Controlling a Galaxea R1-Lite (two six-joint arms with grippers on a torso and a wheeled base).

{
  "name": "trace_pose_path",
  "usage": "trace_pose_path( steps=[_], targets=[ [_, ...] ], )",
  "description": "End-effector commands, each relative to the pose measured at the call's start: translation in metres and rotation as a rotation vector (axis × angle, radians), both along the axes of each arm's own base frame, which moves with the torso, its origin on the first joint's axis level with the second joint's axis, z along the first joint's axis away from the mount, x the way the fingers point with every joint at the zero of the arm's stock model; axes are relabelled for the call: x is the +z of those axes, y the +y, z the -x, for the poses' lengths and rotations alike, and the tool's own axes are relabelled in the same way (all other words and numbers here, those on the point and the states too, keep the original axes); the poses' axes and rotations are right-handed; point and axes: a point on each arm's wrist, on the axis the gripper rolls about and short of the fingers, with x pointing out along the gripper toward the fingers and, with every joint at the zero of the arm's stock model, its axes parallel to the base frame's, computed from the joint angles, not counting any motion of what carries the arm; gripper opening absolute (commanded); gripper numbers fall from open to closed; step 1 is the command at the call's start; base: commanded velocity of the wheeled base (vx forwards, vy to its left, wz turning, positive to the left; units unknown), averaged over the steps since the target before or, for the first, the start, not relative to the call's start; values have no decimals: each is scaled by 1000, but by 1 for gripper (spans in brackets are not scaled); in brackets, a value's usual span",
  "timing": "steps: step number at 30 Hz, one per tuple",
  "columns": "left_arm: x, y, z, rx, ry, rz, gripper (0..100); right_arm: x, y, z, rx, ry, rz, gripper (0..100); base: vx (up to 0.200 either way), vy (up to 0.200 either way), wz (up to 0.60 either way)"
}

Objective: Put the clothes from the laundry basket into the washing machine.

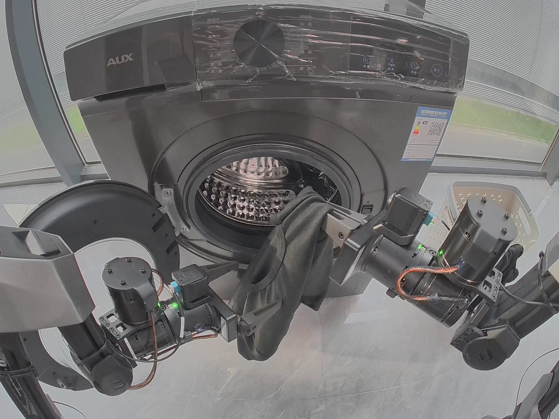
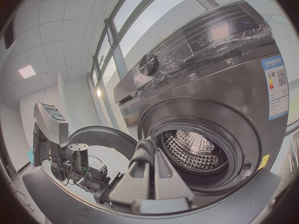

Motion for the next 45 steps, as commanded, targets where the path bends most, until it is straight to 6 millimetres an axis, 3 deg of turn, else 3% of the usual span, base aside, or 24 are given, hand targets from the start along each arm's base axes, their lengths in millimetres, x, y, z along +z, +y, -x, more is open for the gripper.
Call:
trace_pose_path(
  steps=[1, 15, 28, 35, 36, 42, 45],
  targets=[
    [-5, -3, -5, 1, 5, -3, 100, 5, 8, 2, 22, -8, -8, 0, 0, 0, 0],
    [-13, -10, -20, 7, 4, -2, 100, 9, 21, 9, 65, -17, -21, 0, 0, 0, 0],
    [-31, -23, -49, 39, -3, 0, 100, 6, 26, 17, 85, -10, -19, 0, 0, 0, 0],
    [-45, -20, -66, 85, 3, -7, 100, 4, 24, 17, 82, -5, -13, 0, 0, 0, 0],
    [-45, -20, -66, 85, 3, -7, 0, 4, 24, 16, 81, -4, -12, 0, 0, 0, 0],
    [-40, -19, -65, 87, -7, 0, 0, 2, 19, 12, 59, 2, -5, 0, 0, 0, 0],
    [-23, -10, -60, 104, -34, 23, 0, -8, 3, 0, -11, 19, 44, 0, 0, 0, 0]
  ],
)
